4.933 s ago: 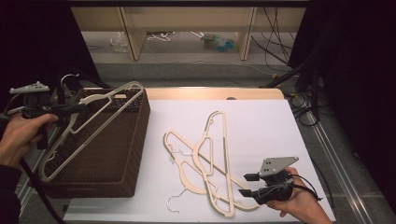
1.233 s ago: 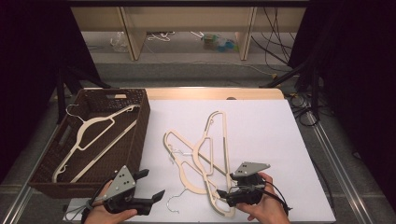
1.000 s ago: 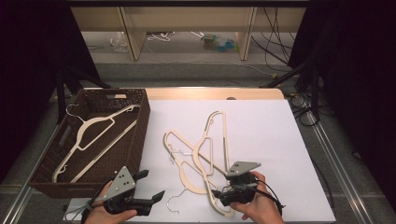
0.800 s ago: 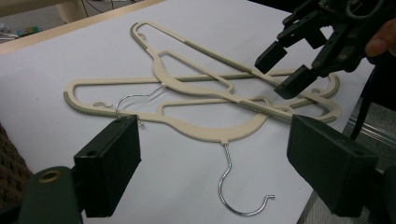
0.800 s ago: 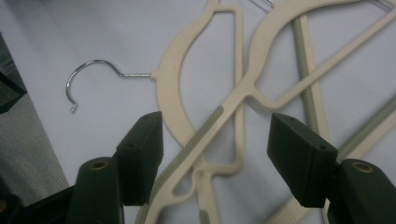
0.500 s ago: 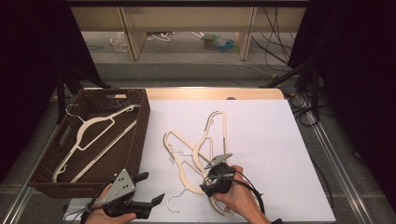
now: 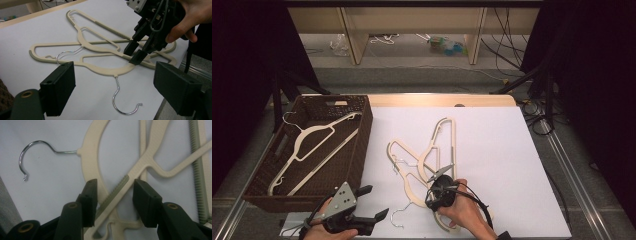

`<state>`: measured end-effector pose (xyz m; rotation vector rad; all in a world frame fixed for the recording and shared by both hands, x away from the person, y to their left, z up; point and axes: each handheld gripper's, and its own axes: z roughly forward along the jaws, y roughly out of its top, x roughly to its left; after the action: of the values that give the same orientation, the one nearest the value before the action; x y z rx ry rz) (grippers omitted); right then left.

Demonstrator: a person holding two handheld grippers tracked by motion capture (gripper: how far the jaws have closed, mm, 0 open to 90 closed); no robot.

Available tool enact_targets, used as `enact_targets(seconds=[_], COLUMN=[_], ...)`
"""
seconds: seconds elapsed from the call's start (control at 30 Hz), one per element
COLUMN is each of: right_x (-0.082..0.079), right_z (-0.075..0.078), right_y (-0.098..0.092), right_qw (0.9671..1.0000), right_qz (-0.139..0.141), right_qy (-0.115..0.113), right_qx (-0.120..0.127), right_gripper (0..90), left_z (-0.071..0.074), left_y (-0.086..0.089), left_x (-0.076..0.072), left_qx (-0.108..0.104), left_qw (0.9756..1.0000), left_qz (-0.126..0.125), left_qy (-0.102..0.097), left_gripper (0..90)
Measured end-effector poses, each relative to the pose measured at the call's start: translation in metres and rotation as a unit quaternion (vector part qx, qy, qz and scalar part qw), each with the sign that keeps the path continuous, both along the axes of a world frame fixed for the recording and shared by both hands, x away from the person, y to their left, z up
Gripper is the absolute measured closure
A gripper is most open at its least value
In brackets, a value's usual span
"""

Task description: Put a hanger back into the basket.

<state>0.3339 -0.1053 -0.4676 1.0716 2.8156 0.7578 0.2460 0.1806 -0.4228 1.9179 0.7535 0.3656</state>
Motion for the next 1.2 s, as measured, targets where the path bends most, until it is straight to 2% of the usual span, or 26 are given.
enact_targets(seconds=[0.2, 0.3, 0.47, 0.57, 0.73, 1.0, 1.2], right_x=[0.002, 0.004, 0.004, 0.003, 0.004, 0.005, 0.004], right_z=[0.0, 0.0, 0.0, 0.001, 0.002, 0.003, 0.007], right_y=[0.005, 0.009, 0.014, 0.015, 0.011, 0.007, 0.006], right_qw=[0.9999, 0.9995, 0.9998, 0.9998, 0.9998, 0.9991, 0.9984], right_qz=[-0.007, -0.022, -0.015, -0.01, -0.007, 0.011, 0.041], right_qy=[0.007, 0.019, 0.004, 0.005, 0.018, 0.04, 0.037], right_qx=[0.003, 0.01, -0.013, -0.016, -0.011, 0.003, -0.015], right_gripper=[49.7, 47.5, 49.6, 50.8, 59.3, 78.7, 79.9], left_z=[-0.001, -0.002, -0.001, -0.002, -0.003, -0.003, -0.004], left_y=[-0.001, -0.001, 0.0, 0.0, -0.002, -0.002, -0.002], left_x=[0.001, 0.001, 0.002, 0.001, 0.002, 0.003, 0.003], left_qx=[0.004, 0.0, -0.003, 0.002, -0.004, 0.0, -0.003], left_qw=[1.0, 1.0, 1.0, 1.0, 0.9999, 0.9999, 0.9999], left_qz=[-0.003, 0.0, 0.001, -0.001, -0.004, -0.005, -0.007], left_qy=[0.003, 0.005, 0.005, 0.006, 0.009, 0.009, 0.011], left_gripper=[18.2, 18.3, 18.3, 18.4, 18.5, 18.6, 18.7])
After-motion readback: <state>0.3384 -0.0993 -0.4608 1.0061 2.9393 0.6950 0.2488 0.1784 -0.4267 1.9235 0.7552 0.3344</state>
